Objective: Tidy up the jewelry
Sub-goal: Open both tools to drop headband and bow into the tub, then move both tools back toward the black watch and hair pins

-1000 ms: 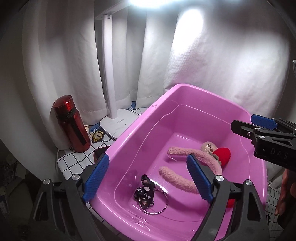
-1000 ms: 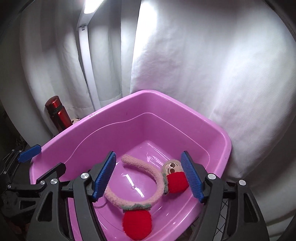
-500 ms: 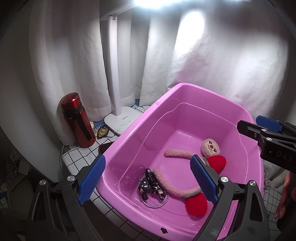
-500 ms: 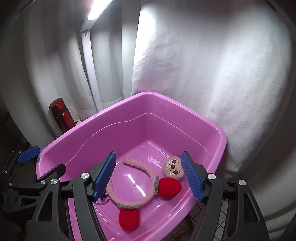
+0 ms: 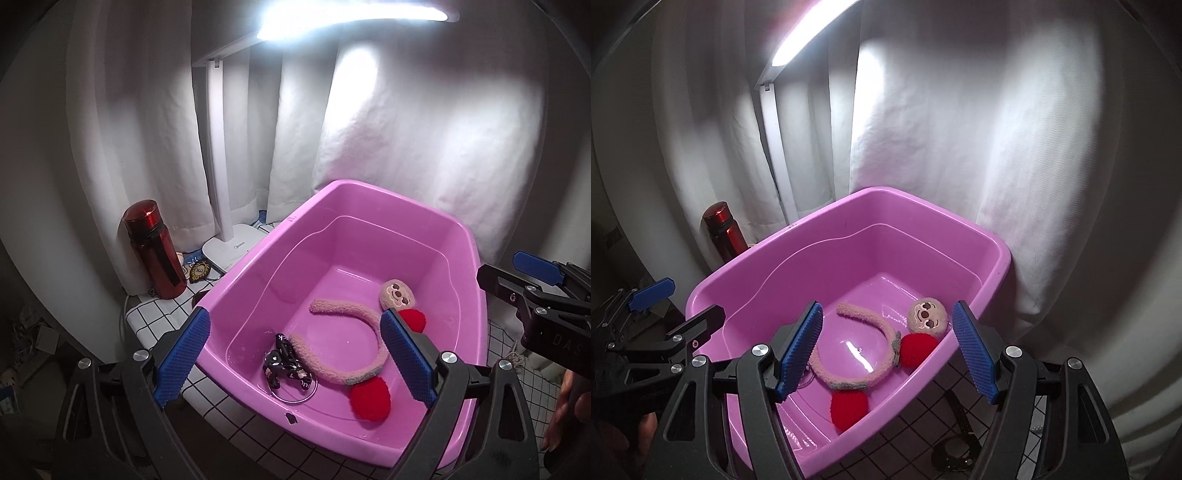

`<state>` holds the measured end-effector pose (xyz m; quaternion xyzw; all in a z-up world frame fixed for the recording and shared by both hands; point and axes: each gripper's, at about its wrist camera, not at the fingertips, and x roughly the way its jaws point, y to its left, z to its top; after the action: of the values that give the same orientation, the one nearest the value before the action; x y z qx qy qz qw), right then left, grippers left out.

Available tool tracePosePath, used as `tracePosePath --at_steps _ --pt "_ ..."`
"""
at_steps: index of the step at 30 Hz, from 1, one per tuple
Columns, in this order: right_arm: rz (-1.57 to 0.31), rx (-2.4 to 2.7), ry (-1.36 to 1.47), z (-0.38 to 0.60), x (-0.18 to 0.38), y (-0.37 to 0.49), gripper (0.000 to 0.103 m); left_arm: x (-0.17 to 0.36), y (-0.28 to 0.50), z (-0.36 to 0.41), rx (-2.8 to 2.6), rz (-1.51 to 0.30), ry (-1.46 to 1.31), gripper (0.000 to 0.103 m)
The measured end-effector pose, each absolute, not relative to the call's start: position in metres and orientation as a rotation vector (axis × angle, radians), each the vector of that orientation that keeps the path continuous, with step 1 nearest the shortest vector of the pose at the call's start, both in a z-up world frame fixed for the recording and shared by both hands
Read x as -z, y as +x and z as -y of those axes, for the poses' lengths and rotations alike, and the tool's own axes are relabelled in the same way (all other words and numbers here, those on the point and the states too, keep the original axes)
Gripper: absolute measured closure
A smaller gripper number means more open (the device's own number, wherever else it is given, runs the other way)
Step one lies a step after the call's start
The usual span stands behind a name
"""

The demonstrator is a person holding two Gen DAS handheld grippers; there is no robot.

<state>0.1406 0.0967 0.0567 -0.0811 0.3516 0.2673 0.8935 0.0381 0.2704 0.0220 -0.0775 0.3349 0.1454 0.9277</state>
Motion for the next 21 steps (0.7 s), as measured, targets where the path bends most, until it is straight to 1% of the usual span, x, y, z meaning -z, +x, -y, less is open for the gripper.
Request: tracePosePath --at_steps 9,21 --pt "-0.718 -0.493 -0.127 -0.037 -0.060 0.110 0.034 -0.039 0.028 -0.228 -0.235 -0.656 -0.128 0.010" --pt "-0.742 -0.348 -0.027 0.071 -0.048 0.071 0.033 -0.048 0.019 -0.148 -0.111 -0.655 -0.078 0.009"
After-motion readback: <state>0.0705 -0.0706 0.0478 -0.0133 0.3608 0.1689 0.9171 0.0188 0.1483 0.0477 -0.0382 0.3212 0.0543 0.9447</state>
